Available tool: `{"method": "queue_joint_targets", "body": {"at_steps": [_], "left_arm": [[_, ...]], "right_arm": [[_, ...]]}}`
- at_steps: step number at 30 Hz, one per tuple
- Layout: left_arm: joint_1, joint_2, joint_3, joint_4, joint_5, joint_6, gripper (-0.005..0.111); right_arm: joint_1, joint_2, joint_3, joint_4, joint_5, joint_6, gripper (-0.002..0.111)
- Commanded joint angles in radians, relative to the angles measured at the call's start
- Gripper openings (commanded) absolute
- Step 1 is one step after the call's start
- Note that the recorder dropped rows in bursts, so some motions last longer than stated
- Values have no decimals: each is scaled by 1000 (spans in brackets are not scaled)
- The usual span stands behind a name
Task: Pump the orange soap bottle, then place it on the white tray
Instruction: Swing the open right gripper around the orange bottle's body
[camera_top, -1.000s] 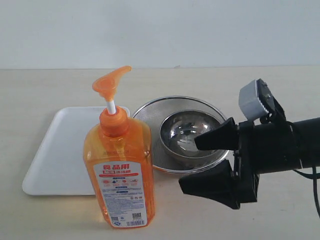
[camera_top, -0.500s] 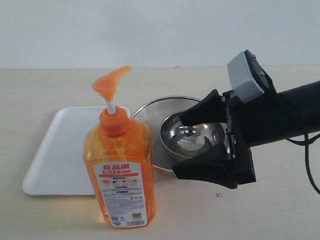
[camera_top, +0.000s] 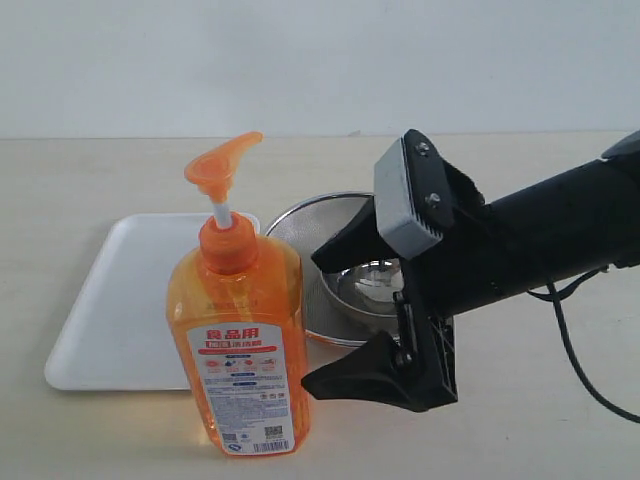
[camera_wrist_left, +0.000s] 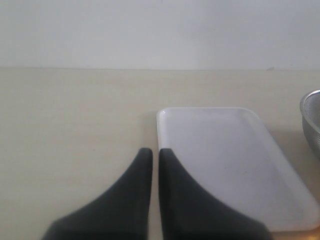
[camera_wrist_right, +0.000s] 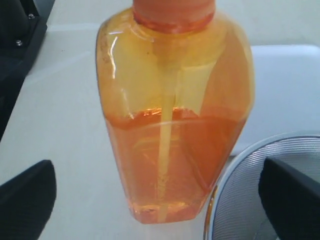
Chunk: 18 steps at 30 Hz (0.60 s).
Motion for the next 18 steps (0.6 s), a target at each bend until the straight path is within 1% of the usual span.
{"method": "queue_joint_targets", "body": {"at_steps": [1,11,13,15,17,18], "left_arm": [[1,-1,4,0,-1,3,5],[1,-1,4,0,-1,3,5],[1,-1,4,0,-1,3,5],[1,-1,4,0,-1,3,5],[1,-1,4,0,-1,3,5],[1,-1,4,0,-1,3,5]], "right_arm": [[10,9,-21,20,-15,-11,104],[10,152,-130,29,74,-11,104],[30,167,-145,30,71,-11,104],[68,186,-162,28,57,-11,104],[118,207,-170,28,6,-11,104],[124,211,-170,28,6,-11,104]]}}
